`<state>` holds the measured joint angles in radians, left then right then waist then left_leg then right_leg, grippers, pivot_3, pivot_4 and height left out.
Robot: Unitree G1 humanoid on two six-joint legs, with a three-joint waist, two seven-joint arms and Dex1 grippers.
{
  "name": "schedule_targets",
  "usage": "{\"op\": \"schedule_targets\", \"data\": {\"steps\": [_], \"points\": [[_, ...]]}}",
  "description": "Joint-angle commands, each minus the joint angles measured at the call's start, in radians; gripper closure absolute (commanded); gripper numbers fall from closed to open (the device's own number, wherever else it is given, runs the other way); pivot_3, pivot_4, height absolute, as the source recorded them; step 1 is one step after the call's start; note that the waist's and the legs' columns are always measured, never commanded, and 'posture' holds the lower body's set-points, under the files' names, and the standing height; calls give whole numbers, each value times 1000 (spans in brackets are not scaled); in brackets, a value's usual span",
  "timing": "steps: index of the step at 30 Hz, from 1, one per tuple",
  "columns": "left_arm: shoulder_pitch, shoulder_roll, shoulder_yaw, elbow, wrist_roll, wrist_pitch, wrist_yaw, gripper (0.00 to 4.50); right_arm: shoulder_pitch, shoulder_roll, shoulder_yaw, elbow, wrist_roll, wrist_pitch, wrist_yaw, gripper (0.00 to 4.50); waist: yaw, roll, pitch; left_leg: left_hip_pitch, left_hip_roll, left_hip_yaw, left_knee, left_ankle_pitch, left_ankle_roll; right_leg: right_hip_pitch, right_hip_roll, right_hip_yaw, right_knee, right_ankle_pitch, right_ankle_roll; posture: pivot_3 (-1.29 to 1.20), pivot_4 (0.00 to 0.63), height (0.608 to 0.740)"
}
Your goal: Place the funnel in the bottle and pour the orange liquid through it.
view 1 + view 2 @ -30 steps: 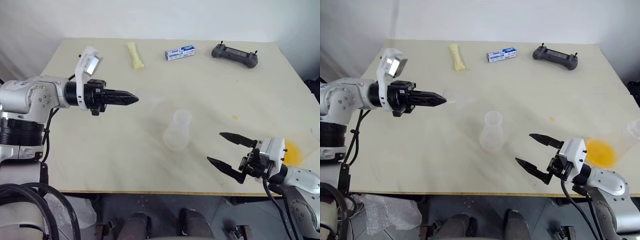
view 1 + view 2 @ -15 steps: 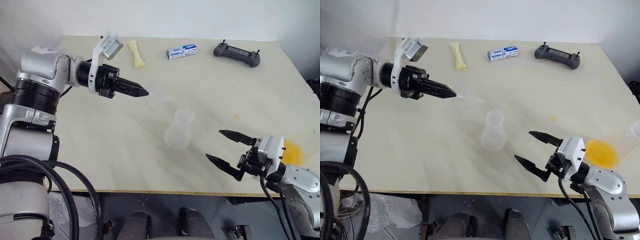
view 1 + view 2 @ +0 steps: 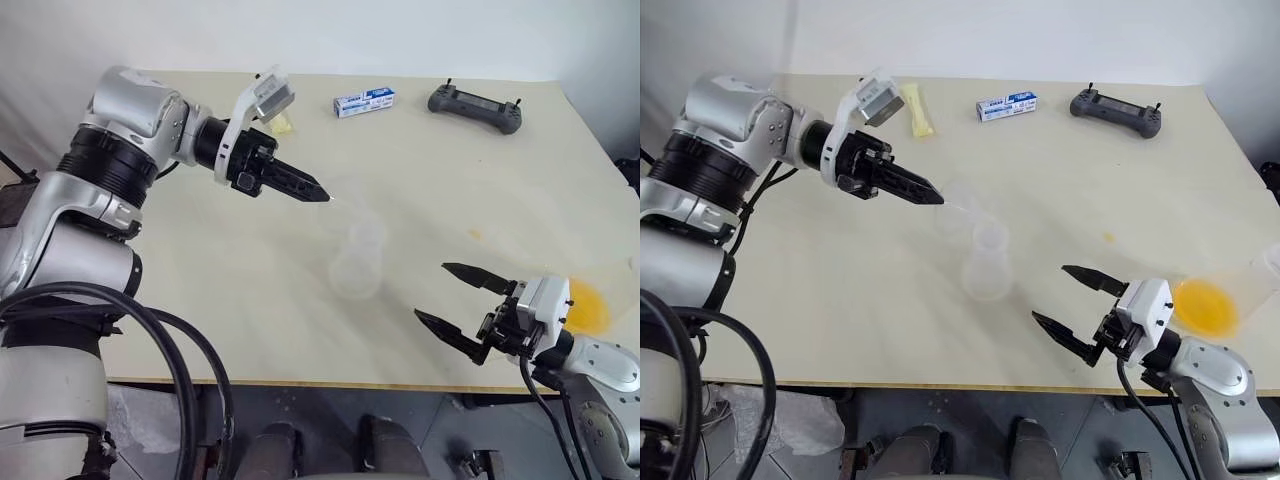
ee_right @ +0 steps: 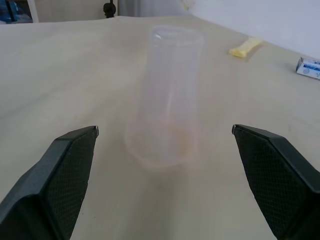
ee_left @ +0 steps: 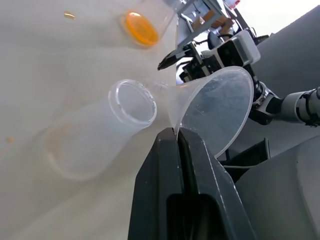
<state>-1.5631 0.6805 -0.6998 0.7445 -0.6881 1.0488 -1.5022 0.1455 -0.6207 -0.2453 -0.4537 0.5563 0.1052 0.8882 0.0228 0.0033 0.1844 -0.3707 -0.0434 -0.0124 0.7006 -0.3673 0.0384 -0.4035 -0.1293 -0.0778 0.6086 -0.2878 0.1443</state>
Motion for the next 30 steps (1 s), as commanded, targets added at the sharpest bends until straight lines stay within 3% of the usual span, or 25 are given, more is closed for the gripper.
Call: {"op": "schedule_targets", "data": {"steps": [1, 22, 30], "points": [[-48, -5, -48, 25, -14, -45, -112, 4488, 10, 8, -24, -46, 0, -28, -14, 0, 0, 0, 0, 0, 0, 0, 0, 0, 0, 0, 0, 0, 0, 0, 0, 0, 150, 740], [-200, -181, -241, 306, 86, -310, -112, 4488, 13, 40, 4, -25, -33, -66, -32, 0, 3, -1, 0, -1, -1, 2, 0, 1, 1, -1, 0, 1, 1, 0, 1, 0, 150, 740], [-238, -205, -341, 336, 100, -399, -112, 4488, 9, 47, 4, -19, -41, -72, -33, 0, 3, -1, 0, -1, -1, 2, 0, 1, 1, -1, 0, 1, 1, 0, 1, 0, 150, 740]]}}
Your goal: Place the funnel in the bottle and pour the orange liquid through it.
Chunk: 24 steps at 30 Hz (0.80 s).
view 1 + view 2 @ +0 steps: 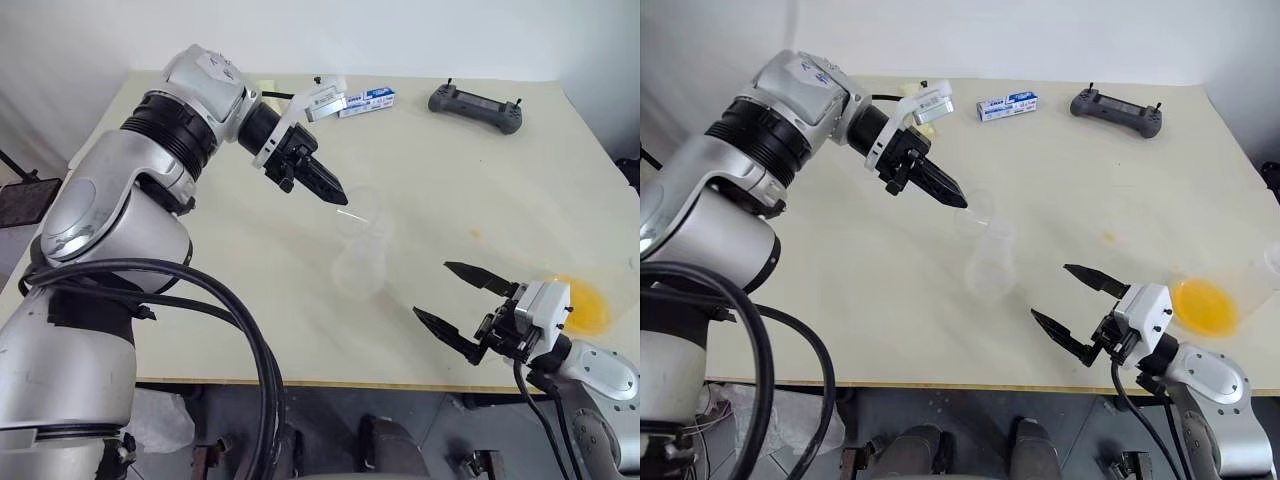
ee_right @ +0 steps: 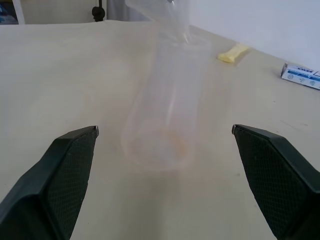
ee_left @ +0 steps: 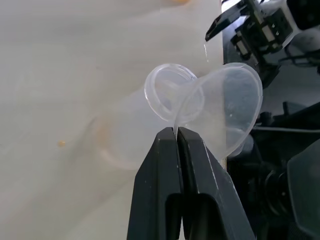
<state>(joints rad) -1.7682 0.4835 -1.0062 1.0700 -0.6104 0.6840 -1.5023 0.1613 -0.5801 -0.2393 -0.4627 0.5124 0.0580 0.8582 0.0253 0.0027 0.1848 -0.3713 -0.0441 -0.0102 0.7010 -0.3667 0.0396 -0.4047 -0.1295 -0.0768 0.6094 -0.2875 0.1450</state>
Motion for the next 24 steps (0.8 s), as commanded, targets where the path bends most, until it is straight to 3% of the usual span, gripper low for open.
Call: {"op": "schedule_targets", "data": {"steps": [1, 15, 24], "points": [[-36, -10, -44, 13, 22, -43, -112, 4488, -7, 9, -3, -11, 2, -28, -4, 0, 1, 0, 0, 0, 0, 0, 0, 0, 0, 0, 0, 0, 0, 0, 0, 0, 150, 740], [-87, -34, -159, 52, 25, -143, -112, 4488, -37, 11, -30, -19, 35, -39, -6, 0, 0, 0, 0, 0, 0, 0, 0, 0, 0, 0, 0, 0, 1, 0, 0, 0, 150, 740], [-108, -48, -125, 87, 41, -171, -112, 4488, -12, 15, -34, -30, 30, -44, -13, 0, -1, 0, 0, -1, 0, 2, 0, 0, 0, -2, 0, 1, 2, 0, 0, 0, 150, 740]]}}
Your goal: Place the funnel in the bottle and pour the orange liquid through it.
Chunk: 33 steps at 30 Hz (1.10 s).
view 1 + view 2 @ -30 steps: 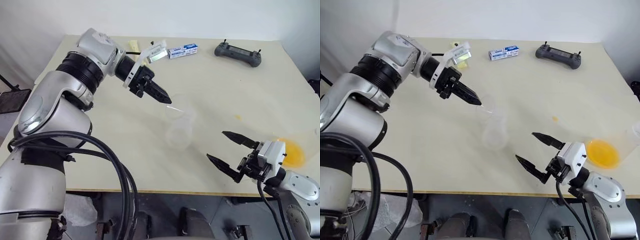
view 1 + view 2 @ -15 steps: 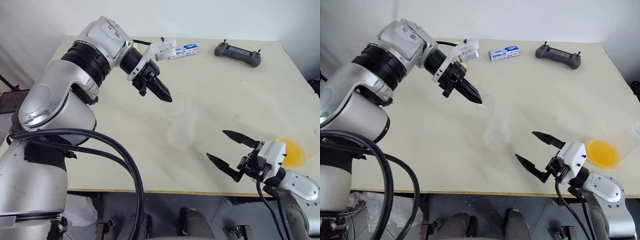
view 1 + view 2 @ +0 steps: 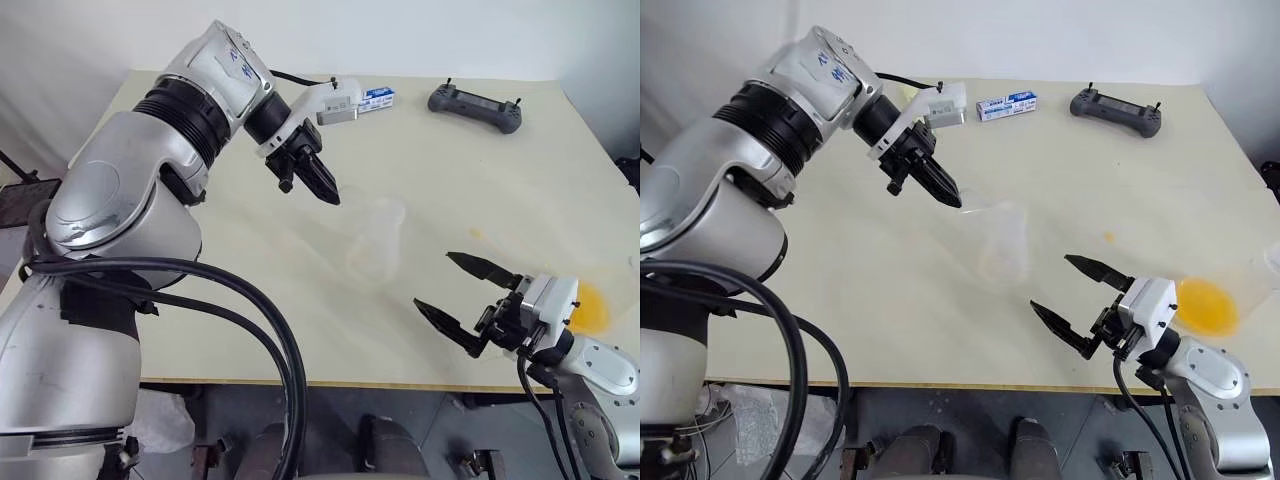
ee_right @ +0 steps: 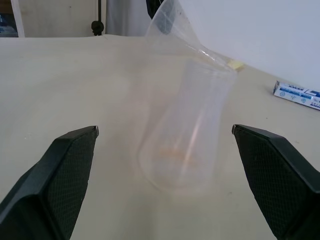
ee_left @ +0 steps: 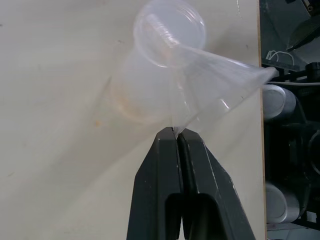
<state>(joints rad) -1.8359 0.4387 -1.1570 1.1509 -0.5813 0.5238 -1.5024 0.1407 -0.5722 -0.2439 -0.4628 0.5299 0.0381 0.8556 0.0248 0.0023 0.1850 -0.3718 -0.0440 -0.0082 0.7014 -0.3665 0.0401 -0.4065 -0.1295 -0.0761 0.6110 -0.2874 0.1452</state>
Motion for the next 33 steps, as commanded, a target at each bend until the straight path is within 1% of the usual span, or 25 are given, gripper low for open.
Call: {"op": "schedule_targets", "data": {"steps": [1, 10, 33], "points": [[-42, -2, 32, 6, 9, -10, -112, 4488, 12, 6, -29, -31, 11, -25, -12, 0, 0, 0, 0, 0, 0, 0, 0, 0, 0, 0, 0, 0, 0, 0, 0, 0, 150, 740], [-43, 37, 29, -29, -20, 5, -112, 4488, 29, 2, -25, -40, 8, -35, -18, 0, -1, 0, 0, 0, 0, 2, 0, 0, 0, -1, 0, 1, 1, 0, 0, 0, 150, 740], [-94, 111, -82, -144, -156, 35, -112, 4488, 24, -8, -20, -40, 6, -20, -33, 0, 0, 0, 0, 0, 0, 2, 1, 0, 0, -2, 0, 2, 2, 0, 0, 0, 150, 740]]}}
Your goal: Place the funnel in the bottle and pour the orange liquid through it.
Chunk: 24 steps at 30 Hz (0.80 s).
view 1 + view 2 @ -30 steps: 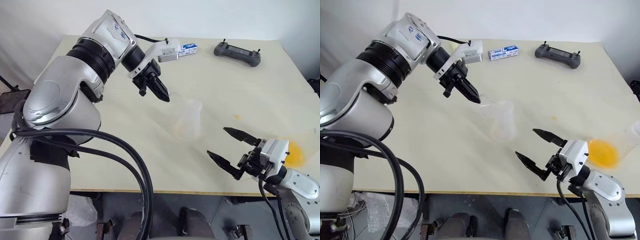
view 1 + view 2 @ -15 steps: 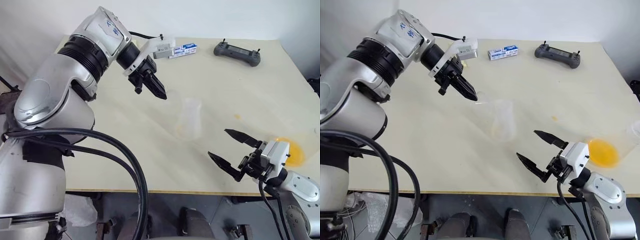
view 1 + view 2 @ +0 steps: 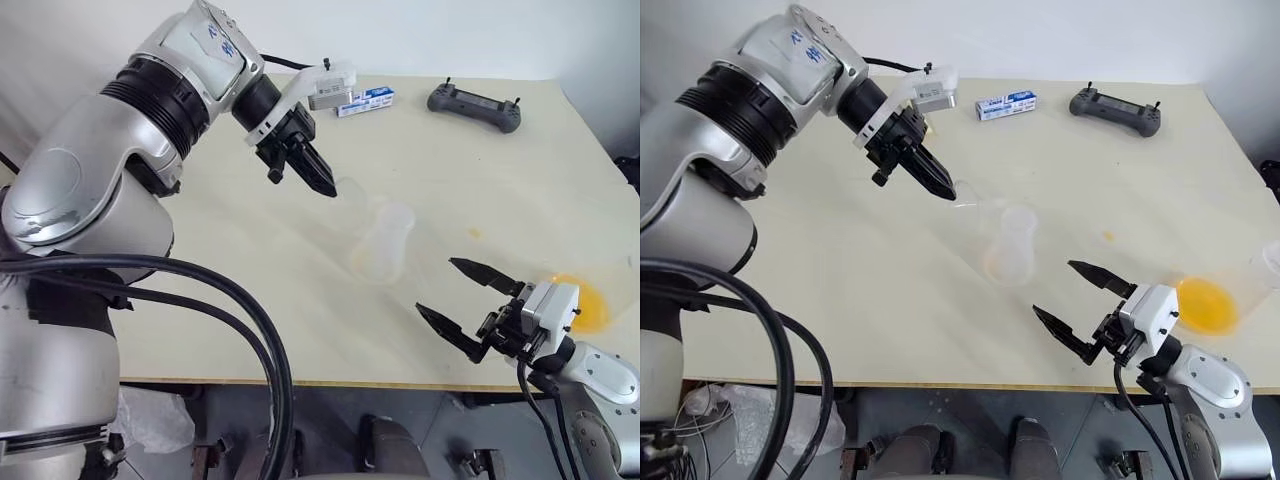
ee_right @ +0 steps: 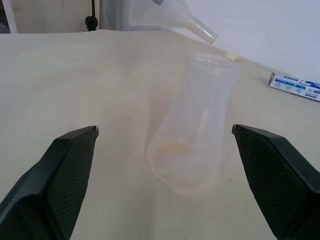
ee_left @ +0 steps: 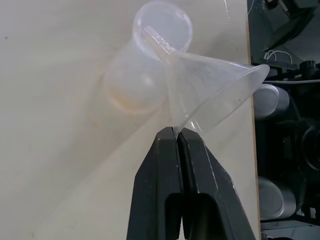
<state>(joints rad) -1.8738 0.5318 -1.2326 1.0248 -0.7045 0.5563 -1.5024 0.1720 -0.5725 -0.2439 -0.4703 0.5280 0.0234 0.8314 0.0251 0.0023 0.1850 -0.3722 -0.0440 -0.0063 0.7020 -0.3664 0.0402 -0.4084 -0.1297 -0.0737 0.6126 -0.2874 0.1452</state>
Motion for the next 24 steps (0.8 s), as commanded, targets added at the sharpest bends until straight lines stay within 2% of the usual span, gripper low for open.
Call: {"op": "schedule_targets", "data": {"steps": [1, 10, 16, 24], "points": [[-60, 20, -12, -21, -39, 3, -112, 4488, -11, -9, -21, -31, 7, -4, -9, 0, -1, 0, 0, 0, 0, 0, 0, 0, 0, 0, 0, 0, 0, 0, 0, 0, 150, 740], [-96, 41, -71, -91, -171, 88, -112, 4488, -15, -6, -14, -25, 4, 0, -10, 0, 0, 0, 0, 0, 0, 0, 0, 0, 0, 0, 0, 0, 1, 0, 0, 0, 150, 740], [-108, 12, -141, -69, -162, 49, -112, 4488, -5, -2, -11, -31, 0, -3, -13, 0, -1, 0, 0, 0, 0, 0, 1, 0, 0, 0, 0, 1, 1, 0, 0, 0, 150, 740], [-120, -34, -165, -12, -139, 10, -112, 4488, 25, 12, -6, -49, -8, -15, -30, 0, -2, 0, 0, 0, 0, 1, 1, 0, 0, -1, 0, 1, 1, 0, 0, 0, 150, 740]]}}
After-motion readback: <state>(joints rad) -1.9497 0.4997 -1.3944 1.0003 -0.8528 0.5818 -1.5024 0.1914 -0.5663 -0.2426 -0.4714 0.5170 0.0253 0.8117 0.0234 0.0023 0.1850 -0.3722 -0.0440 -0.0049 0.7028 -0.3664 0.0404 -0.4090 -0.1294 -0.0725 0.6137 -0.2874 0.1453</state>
